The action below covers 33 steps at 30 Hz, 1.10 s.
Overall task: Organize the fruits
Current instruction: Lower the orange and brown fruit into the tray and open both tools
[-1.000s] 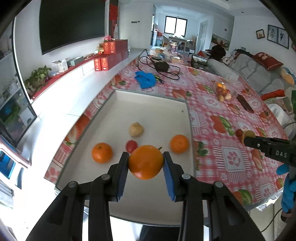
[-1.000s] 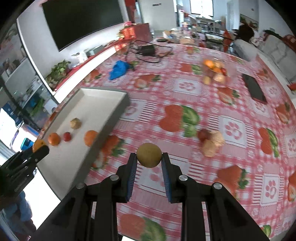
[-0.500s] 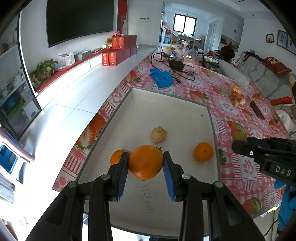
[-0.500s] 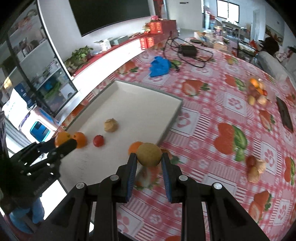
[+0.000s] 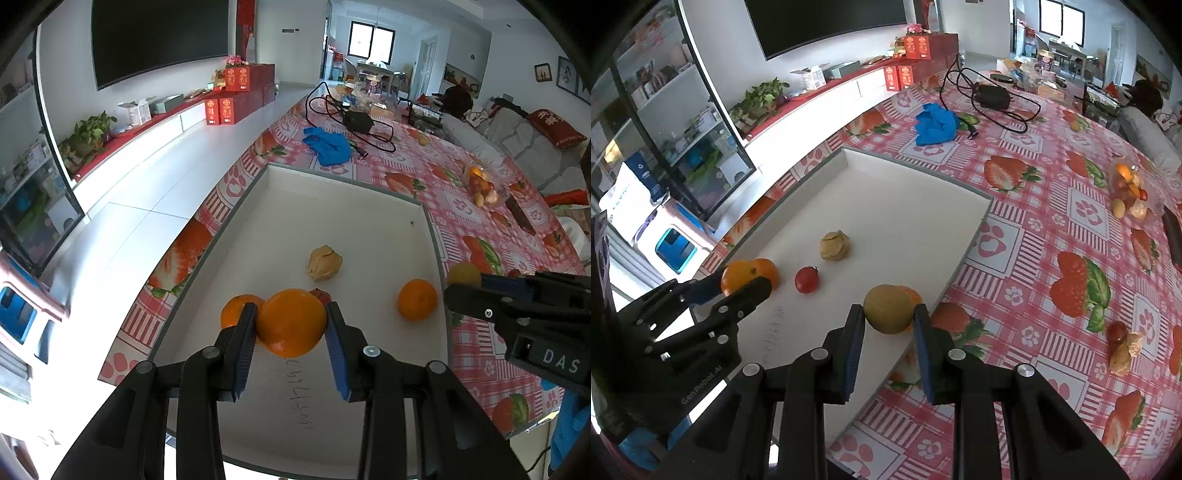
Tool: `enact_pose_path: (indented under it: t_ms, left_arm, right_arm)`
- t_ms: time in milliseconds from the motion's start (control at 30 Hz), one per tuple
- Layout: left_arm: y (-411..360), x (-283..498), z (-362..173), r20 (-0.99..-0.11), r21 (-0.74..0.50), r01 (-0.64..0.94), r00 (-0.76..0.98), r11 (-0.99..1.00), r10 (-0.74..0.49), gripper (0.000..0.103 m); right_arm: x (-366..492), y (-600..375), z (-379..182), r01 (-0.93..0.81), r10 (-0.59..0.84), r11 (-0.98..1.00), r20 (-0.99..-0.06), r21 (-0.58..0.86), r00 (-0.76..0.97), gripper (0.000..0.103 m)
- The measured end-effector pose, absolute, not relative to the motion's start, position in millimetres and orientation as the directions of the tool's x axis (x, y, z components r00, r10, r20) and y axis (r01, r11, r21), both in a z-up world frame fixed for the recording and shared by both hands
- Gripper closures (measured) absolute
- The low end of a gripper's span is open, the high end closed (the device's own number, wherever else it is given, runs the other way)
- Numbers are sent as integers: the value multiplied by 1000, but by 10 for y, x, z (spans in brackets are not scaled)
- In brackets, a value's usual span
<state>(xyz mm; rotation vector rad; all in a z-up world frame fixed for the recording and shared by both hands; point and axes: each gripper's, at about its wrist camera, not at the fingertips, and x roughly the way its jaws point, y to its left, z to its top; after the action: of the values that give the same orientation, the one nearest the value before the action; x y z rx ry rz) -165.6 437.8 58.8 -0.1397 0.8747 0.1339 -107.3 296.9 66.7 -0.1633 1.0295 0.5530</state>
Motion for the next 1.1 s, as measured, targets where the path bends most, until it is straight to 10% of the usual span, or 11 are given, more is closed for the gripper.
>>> enact_pose_path:
  t_ms: [700,900,1000,1100]
  left_arm:
    - [4322,-1532,454,-783,-24,-170,615,985,87,62]
    - [4310,-1570,500,-753,0,-194,645,981,128,21]
    - [4324,-1584,562,-738,16,-211,657,977,154,20]
    - [4368,-1588,621,-735,-5,-229,661,973,152,20]
  right_arm:
    - [-933,3303,467,-523,360,841,-862,136,355,75]
    - [-888,3297,453,-521,371,839,-867,159,333,74]
    - [-877,3236,520,-507,376,847,-856,161,356,32]
    - [-881,3133,648,-489,388,856,-832,166,397,21]
